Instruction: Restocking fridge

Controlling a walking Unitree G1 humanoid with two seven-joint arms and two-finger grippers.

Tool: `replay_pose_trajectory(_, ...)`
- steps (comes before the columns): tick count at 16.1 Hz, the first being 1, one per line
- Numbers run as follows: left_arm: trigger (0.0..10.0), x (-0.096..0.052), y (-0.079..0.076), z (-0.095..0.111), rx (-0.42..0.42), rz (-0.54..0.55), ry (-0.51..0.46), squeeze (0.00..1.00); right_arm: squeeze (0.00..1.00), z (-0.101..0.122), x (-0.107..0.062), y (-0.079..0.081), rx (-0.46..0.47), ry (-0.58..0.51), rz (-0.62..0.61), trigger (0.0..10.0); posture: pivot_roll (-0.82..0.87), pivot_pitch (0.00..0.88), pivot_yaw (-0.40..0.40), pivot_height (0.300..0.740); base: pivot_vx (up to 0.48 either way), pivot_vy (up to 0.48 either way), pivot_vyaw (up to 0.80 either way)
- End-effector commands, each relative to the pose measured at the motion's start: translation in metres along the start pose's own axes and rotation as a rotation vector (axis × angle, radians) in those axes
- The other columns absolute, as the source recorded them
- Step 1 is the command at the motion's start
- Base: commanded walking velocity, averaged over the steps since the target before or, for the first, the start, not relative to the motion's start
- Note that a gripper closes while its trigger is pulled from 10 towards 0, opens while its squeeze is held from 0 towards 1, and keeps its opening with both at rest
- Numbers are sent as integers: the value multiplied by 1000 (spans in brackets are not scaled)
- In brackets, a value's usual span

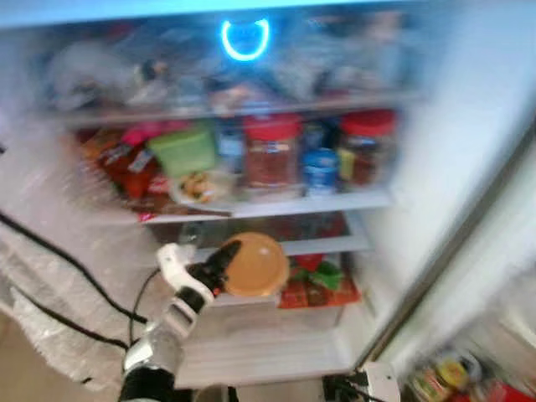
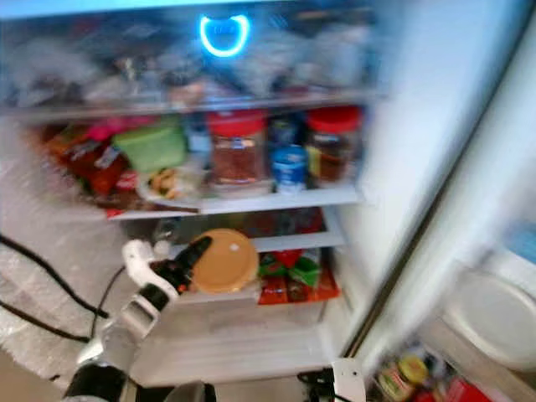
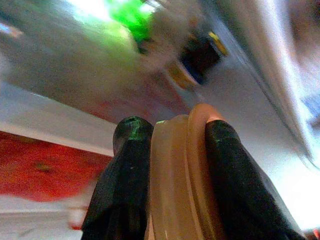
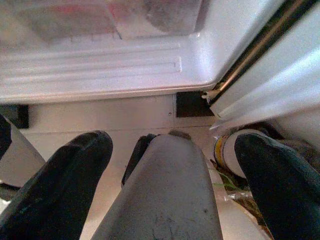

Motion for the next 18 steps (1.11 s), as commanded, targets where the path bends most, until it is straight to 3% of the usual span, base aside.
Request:
replay_pose_trajectory(1,10000,3,-3,6,0,-4,-20,0,0,-1,-1,-4,4,2,-12,10000,23,0,22,649,304,0,0)
replay_pose_trajectory(6,10000,7,0,10,-1,27,-44,0,0,-2,-2,-7,4,5,-15,10000,21,0,21,649,295,0,0)
replay_pose_trajectory(7,10000,9,7,14,4,76,-63,0,0,-2,-2,-7,3,6,-14,10000,22,0,20,649,0,0,0)
replay_pose_trajectory(8,10000,10,21,19,-23,157,-98,0,0,-2,-2,-7,3,6,-13,10000,21,0,19,649,0,0,0)
replay_pose_trajectory(10,10000,10,32,22,-85,218,-126,0,0,-2,-2,-7,4,5,-13,10000,17,0,21,649,0,0,0)
replay_pose_trajectory(14,10000,15,44,21,-137,304,-136,0,0,-2,-1,-6,3,3,-12,10000,7,0,21,649,0,0,0)
replay_pose_trajectory(18,10000,26,38,12,-159,291,-81,0,0,-2,-2,-6,2,0,-11,10000,-7,0,22,649,0,0,0)
Point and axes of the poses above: a point about 5 cm out from each wrist's last joint towards the gripper, its own x axis pointing out of the wrist towards the gripper, its own z axis along the axis of the wrist's last joint, y = z × x, the point moved 6 cm from there along x, pointing out of the wrist towards the gripper, and after that the axes turned 12 degrees about x, right-handed, at the moved point
